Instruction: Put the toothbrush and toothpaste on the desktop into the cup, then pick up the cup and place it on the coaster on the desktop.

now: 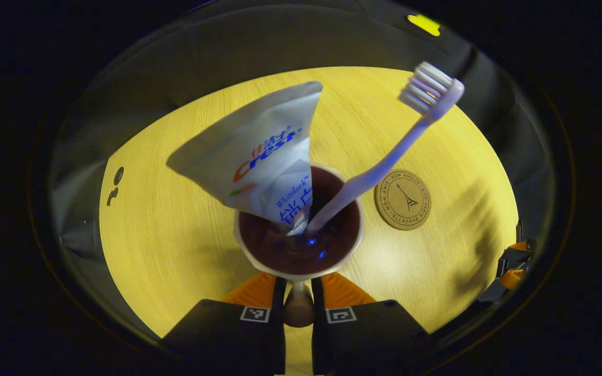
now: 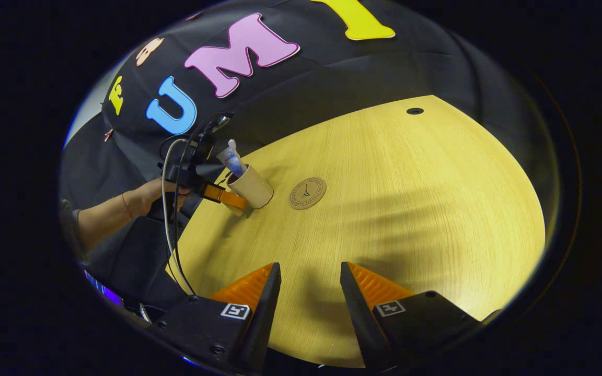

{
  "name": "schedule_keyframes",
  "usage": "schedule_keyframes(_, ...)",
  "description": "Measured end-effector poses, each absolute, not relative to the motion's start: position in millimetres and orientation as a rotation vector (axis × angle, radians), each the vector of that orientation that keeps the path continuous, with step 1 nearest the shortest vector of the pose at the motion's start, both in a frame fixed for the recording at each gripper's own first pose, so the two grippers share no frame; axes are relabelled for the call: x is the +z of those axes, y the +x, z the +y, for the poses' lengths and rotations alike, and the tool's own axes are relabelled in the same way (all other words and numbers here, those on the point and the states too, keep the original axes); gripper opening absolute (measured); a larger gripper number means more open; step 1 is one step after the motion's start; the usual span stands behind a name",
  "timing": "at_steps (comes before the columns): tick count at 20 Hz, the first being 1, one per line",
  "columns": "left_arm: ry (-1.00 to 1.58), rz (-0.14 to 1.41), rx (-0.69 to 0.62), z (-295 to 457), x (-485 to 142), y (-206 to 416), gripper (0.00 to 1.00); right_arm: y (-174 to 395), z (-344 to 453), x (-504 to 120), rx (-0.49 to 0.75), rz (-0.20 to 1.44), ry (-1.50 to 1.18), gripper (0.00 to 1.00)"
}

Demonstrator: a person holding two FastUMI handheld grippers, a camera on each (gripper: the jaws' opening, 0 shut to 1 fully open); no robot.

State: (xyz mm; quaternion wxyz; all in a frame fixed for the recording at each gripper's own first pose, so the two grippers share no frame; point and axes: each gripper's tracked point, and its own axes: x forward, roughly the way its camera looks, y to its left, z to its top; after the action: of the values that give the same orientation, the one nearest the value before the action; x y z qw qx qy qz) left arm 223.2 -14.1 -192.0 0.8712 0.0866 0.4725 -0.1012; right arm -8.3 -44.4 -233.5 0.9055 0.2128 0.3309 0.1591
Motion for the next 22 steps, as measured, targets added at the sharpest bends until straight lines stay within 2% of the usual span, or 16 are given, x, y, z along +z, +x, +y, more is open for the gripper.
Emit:
schedule_keyframes(1, 0.186, 0.973, -0.212, -16, -188, 224, 0.24, -9, -45, -233, 0.326, 0.682, 0.441, 0.71)
schedule_keyframes(4, 0.192, 0.951, -0.218, -25, -181, 223, 0.24, -9, -48, -231, 0.32, 0.675, 0.45, 0.71)
schedule_keyframes(5, 0.194, 0.95, -0.225, -30, -180, 221, 0.19, -10, -50, -230, 0.318, 0.671, 0.451, 0.71)
schedule_keyframes(6, 0.201, 0.946, -0.238, -37, -178, 219, 0.24, -10, -52, -230, 0.315, 0.669, 0.45, 0.71)
schedule_keyframes(12, 0.229, 0.94, -0.327, -89, -174, 215, 0.24, -20, -68, -232, 0.276, 0.665, 0.464, 0.71)
schedule_keyframes(13, 0.237, 0.939, -0.339, -97, -174, 216, 0.29, -23, -71, -233, 0.267, 0.663, 0.469, 0.71)
schedule_keyframes(14, 0.247, 0.937, -0.352, -105, -175, 216, 0.24, -25, -76, -233, 0.258, 0.663, 0.471, 0.71)
schedule_keyframes(22, 0.323, 0.943, -0.411, -153, -182, 223, 0.24, -34, -103, -239, 0.199, 0.659, 0.504, 0.71)
